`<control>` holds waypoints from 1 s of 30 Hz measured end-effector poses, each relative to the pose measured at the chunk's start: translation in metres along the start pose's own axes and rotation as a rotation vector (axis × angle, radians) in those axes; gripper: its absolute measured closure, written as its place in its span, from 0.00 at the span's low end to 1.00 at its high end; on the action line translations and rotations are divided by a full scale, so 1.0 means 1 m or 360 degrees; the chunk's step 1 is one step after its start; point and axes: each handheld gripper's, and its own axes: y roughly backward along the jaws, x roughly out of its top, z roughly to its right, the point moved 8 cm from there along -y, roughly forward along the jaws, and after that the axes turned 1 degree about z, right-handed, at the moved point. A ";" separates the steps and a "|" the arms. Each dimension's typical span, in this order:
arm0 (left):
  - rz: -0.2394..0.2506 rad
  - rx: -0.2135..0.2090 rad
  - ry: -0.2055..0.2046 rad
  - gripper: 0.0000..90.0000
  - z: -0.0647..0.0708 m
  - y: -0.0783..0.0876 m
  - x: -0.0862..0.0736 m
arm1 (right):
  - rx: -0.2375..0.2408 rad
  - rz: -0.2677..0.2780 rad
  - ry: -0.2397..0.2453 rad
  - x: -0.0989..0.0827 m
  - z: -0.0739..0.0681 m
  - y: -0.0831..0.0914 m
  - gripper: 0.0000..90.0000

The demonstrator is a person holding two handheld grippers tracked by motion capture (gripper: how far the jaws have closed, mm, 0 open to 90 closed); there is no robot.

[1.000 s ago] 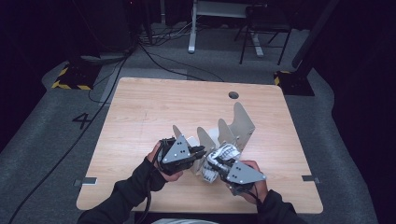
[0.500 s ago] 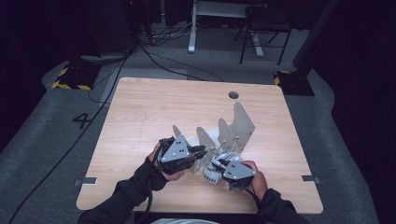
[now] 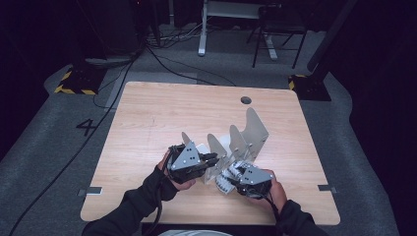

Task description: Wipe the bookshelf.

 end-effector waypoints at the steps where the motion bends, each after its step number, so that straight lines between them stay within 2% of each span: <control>1: 0.0000 0.0002 0.0002 0.88 0.000 0.000 0.000 | -0.0003 -0.0016 -0.0015 -0.002 0.001 -0.001 0.58; 4: 0.0004 0.0007 0.0000 0.88 0.001 0.000 0.000 | 0.0045 -0.0126 -0.0106 -0.012 0.002 -0.006 0.53; 5: 0.0004 0.0007 0.0000 0.88 0.001 0.000 0.000 | 0.0045 -0.0126 -0.0106 -0.012 0.002 -0.006 0.53; 8: 0.0007 0.0001 0.0003 0.88 0.000 -0.001 0.000 | 0.0067 -0.0148 -0.0182 -0.017 0.003 -0.011 0.54; 12: 0.0009 -0.0002 0.0007 0.88 0.001 -0.001 0.000 | 0.0171 -0.0124 -0.0285 -0.019 0.003 -0.014 0.68; 14: 0.0008 0.0004 0.0002 0.88 0.000 -0.001 0.000 | 0.0179 -0.0127 -0.0283 -0.019 0.003 -0.014 0.71; 16: 0.0012 0.0007 -0.0004 0.89 0.000 -0.001 0.000 | 0.0170 -0.0144 -0.0234 -0.017 0.002 -0.012 0.80; 18: 0.0010 0.0022 -0.0013 0.90 0.000 -0.001 0.000 | 0.0154 -0.0134 -0.0189 -0.014 0.001 -0.009 0.85; 20: 0.0007 0.0028 -0.0018 0.92 -0.001 -0.001 0.000 | 0.0138 -0.0102 -0.0153 -0.010 0.000 -0.004 0.86; 24: 0.0013 0.0013 -0.0003 0.93 -0.001 -0.002 0.000 | 0.0101 0.0021 -0.0061 0.009 -0.004 0.009 0.86; 26: 0.0006 0.0009 0.0005 0.93 -0.001 -0.003 -0.001 | 0.0071 0.0063 0.0007 0.019 -0.008 0.016 0.86; 27: -0.0044 0.0000 0.0002 0.93 -0.001 -0.004 -0.004 | 0.0058 0.0078 0.0034 0.024 -0.010 0.018 0.86; 28: -0.0029 0.0010 -0.0005 0.94 -0.001 -0.005 -0.005 | 0.0059 0.0082 0.0065 0.027 -0.013 0.020 0.86; 30: -0.0057 -0.0011 0.0005 0.92 0.001 -0.007 -0.007 | 0.0076 0.0075 0.0099 0.031 -0.018 0.023 0.86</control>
